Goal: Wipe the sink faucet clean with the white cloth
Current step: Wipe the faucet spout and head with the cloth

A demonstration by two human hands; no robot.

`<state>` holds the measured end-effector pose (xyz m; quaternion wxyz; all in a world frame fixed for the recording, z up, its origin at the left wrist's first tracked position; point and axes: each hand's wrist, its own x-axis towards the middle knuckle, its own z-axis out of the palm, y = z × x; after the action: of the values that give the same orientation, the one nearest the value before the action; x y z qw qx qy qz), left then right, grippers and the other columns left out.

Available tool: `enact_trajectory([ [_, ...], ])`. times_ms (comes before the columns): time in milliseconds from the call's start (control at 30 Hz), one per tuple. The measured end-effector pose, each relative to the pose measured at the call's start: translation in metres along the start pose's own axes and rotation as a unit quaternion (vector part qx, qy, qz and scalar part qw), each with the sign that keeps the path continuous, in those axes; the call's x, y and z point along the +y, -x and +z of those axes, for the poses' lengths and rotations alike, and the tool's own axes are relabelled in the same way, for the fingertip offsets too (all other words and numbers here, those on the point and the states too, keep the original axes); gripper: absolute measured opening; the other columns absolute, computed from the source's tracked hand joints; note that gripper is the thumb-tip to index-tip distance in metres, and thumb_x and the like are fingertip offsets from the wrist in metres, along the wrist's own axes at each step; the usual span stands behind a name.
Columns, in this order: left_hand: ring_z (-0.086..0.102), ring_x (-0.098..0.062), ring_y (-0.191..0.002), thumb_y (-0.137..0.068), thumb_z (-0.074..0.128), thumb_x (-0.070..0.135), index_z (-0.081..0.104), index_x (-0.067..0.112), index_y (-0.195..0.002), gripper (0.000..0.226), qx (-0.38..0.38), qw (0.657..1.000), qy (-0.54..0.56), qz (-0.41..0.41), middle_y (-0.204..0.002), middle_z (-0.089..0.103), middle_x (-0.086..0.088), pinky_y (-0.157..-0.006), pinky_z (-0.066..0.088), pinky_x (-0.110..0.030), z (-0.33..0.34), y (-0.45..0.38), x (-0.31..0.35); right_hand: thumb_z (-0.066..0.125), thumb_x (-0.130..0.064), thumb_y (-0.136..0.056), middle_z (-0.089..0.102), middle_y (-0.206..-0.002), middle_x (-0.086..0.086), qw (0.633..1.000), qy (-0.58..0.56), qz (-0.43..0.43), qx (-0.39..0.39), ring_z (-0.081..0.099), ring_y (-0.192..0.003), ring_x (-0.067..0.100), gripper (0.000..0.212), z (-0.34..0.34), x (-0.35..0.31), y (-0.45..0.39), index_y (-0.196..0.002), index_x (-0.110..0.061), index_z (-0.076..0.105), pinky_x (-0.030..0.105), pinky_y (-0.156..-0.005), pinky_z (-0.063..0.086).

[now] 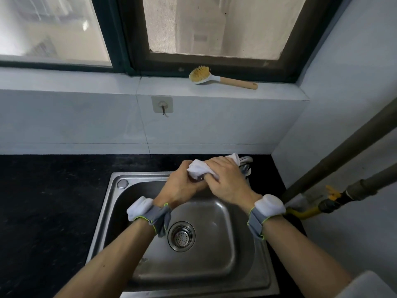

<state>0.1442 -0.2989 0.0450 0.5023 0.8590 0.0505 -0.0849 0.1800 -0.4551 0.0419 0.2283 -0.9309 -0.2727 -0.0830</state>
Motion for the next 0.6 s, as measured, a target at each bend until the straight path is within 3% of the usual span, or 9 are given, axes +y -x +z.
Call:
enact_trajectory([
  [100,0.063,-0.008,-0.088,-0.074,0.08,0.044,0.051,0.02,-0.126,0.064,0.012,1.0,-0.008,-0.001,-0.104,0.067,0.006,-0.066,0.042,-0.011,0.003,0.001,0.003,0.035,-0.035,-0.078,0.066,-0.082,0.01,0.998,0.042,0.028,-0.025,0.058,-0.08,0.033,0.037,-0.011,0.019,-0.008,-0.084,-0.011,0.061,0.039,-0.078,0.042],
  [200,0.064,-0.009,-0.088,-0.078,0.079,0.041,0.056,0.021,-0.12,0.052,0.019,1.0,-0.018,0.003,-0.099,0.069,0.005,-0.066,0.041,-0.008,0.003,0.003,0.003,0.028,-0.037,-0.079,0.063,-0.081,0.013,0.995,0.06,0.081,-0.014,0.055,-0.079,0.034,0.038,-0.014,0.038,-0.009,-0.077,-0.01,0.053,0.039,-0.076,0.038],
  [300,0.064,-0.008,-0.082,-0.08,0.076,0.041,0.069,0.023,-0.101,0.029,0.022,0.998,-0.051,0.025,-0.084,0.069,0.009,-0.063,0.04,-0.004,0.004,0.003,0.003,0.029,-0.037,-0.082,0.063,-0.087,0.017,0.977,-0.032,0.207,0.047,0.056,-0.083,0.034,0.039,-0.015,0.055,-0.006,-0.079,-0.007,0.053,0.037,-0.075,0.038],
  [367,0.065,-0.008,-0.082,-0.081,0.075,0.041,0.071,0.023,-0.098,0.026,0.022,0.998,-0.055,0.029,-0.081,0.069,0.009,-0.062,0.04,-0.002,0.005,0.003,0.005,0.036,-0.034,-0.089,0.065,-0.105,0.017,0.917,-0.175,0.343,0.103,0.059,-0.097,0.033,0.039,-0.018,0.062,-0.004,-0.101,-0.007,0.062,0.035,-0.081,0.042],
  [433,0.066,-0.01,-0.083,-0.08,0.076,0.042,0.073,0.023,-0.098,0.026,0.026,0.998,-0.054,0.026,-0.083,0.071,0.006,-0.061,0.04,-0.002,0.004,0.001,0.007,0.043,-0.029,-0.094,0.063,-0.121,0.015,0.841,-0.285,0.439,0.137,0.058,-0.11,0.032,0.037,-0.016,0.066,-0.004,-0.122,-0.011,0.059,0.034,-0.092,0.045],
  [500,0.066,-0.011,-0.082,-0.079,0.077,0.042,0.074,0.023,-0.097,0.026,0.026,0.998,-0.052,0.017,-0.083,0.071,0.005,-0.06,0.04,-0.002,0.003,0.001,0.008,0.044,-0.027,-0.094,0.062,-0.127,0.015,0.787,-0.34,0.485,0.174,0.058,-0.115,0.034,0.039,-0.012,0.06,-0.006,-0.129,-0.014,0.056,0.042,-0.101,0.046],
  [600,0.068,-0.013,-0.083,-0.078,0.078,0.042,0.075,0.023,-0.095,0.025,0.024,0.998,-0.051,0.008,-0.085,0.072,0.003,-0.06,0.041,-0.002,0.0,-0.001,0.007,0.045,-0.023,-0.093,0.063,-0.126,0.016,0.725,-0.377,0.527,0.235,0.06,-0.113,0.035,0.038,-0.005,0.051,-0.014,-0.127,-0.011,0.057,0.045,-0.099,0.049],
])
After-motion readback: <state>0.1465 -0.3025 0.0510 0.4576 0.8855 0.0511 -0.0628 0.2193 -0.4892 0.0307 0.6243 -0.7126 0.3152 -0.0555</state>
